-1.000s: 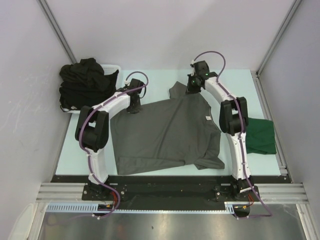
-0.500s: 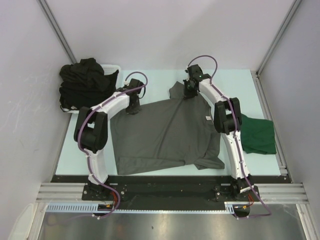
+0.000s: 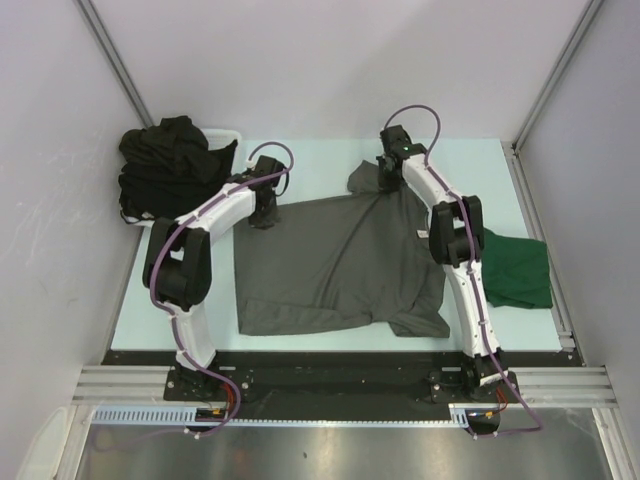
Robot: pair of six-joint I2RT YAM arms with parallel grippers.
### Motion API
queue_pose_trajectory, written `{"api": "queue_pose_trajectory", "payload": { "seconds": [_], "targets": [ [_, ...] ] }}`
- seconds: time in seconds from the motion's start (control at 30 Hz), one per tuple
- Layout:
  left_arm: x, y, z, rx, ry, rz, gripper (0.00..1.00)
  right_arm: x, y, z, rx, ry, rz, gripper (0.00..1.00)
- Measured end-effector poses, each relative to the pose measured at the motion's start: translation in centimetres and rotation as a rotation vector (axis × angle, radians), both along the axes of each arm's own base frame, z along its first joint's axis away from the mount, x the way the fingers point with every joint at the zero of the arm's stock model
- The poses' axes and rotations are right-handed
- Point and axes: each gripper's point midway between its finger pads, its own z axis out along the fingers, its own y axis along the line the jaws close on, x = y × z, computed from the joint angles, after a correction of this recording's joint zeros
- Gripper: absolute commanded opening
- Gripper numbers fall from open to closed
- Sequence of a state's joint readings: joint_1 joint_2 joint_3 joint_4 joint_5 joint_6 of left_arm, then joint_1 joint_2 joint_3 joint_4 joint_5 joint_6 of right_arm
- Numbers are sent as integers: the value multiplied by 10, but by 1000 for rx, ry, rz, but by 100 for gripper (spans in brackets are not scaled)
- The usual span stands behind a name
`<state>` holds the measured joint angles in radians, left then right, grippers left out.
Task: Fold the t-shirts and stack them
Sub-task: Flatten out the tshirt
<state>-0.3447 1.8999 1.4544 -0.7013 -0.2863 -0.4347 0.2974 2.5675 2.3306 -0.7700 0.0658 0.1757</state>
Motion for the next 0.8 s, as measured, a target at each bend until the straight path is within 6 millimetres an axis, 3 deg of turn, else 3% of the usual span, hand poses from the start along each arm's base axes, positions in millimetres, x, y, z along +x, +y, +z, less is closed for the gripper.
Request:
{"api": "queue_pose_trajectory", "payload": {
  "seconds": [0.4, 0.53, 0.8],
  "targets": [
    [-2, 1, 0, 10, 9, -17, 0, 23, -102, 1, -100, -19, -154, 0],
    [-2, 1, 0, 13, 11, -24, 0, 25, -107, 1, -86, -18, -158, 0],
    [4, 0, 5, 11, -6, -33, 0, 26, -95, 1, -107, -27, -128, 0]
  ]
}}
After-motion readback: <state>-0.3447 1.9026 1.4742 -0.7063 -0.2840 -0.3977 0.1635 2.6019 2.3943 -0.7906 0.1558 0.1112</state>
